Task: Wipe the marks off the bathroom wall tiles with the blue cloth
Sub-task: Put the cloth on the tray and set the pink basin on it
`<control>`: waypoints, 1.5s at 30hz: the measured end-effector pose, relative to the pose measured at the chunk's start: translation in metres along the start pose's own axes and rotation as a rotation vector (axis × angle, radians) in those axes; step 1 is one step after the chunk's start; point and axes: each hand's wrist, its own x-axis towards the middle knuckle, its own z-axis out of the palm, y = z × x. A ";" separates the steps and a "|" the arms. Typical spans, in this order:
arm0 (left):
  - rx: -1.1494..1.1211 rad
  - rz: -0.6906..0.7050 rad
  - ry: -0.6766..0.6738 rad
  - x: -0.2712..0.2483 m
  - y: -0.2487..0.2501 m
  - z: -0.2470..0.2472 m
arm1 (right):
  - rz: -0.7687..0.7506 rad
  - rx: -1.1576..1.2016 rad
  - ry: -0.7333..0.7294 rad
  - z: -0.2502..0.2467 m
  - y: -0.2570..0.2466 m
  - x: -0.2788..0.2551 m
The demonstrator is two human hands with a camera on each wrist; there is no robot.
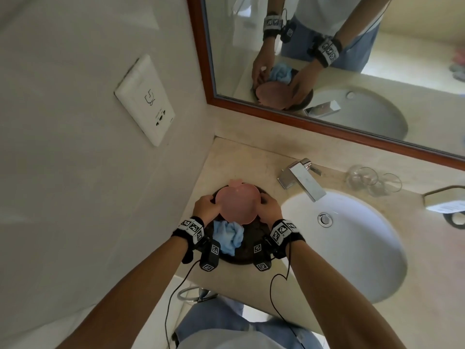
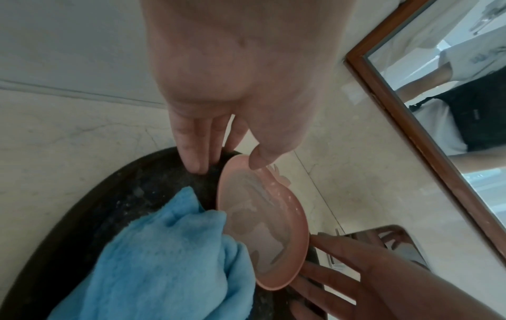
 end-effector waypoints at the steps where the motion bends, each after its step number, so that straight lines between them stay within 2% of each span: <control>1: 0.027 0.022 0.011 -0.002 0.002 -0.002 | -0.015 -0.006 0.018 -0.006 -0.006 -0.009; 4: 0.113 0.115 0.053 -0.018 0.017 -0.008 | -0.024 -0.023 0.087 -0.028 -0.004 -0.017; 9: 0.152 0.391 0.111 -0.053 0.057 0.006 | -0.076 0.118 0.245 -0.078 0.024 -0.037; 14: 0.261 0.666 0.011 -0.106 0.106 0.056 | -0.134 0.248 0.450 -0.153 0.057 -0.083; 16: 0.285 0.759 -0.069 -0.131 0.128 0.090 | -0.146 0.298 0.515 -0.184 0.080 -0.103; 20: 0.249 0.858 -0.215 -0.170 0.160 0.175 | -0.113 0.345 0.696 -0.248 0.140 -0.144; 25: 0.302 0.943 -0.364 -0.227 0.196 0.302 | -0.059 0.395 0.903 -0.336 0.235 -0.201; 31: 0.357 0.989 -0.489 -0.280 0.228 0.448 | 0.078 0.434 1.124 -0.432 0.342 -0.263; 35: 0.414 0.982 -0.500 -0.299 0.246 0.521 | 0.118 0.398 1.093 -0.479 0.386 -0.281; 38: 0.449 0.939 -0.499 -0.300 0.257 0.561 | 0.076 0.350 0.971 -0.510 0.398 -0.270; 42: 0.501 0.861 -0.490 -0.290 0.260 0.591 | 0.089 0.329 0.787 -0.530 0.407 -0.230; 45: 0.527 0.836 -0.471 -0.283 0.254 0.595 | 0.090 0.318 0.825 -0.525 0.412 -0.209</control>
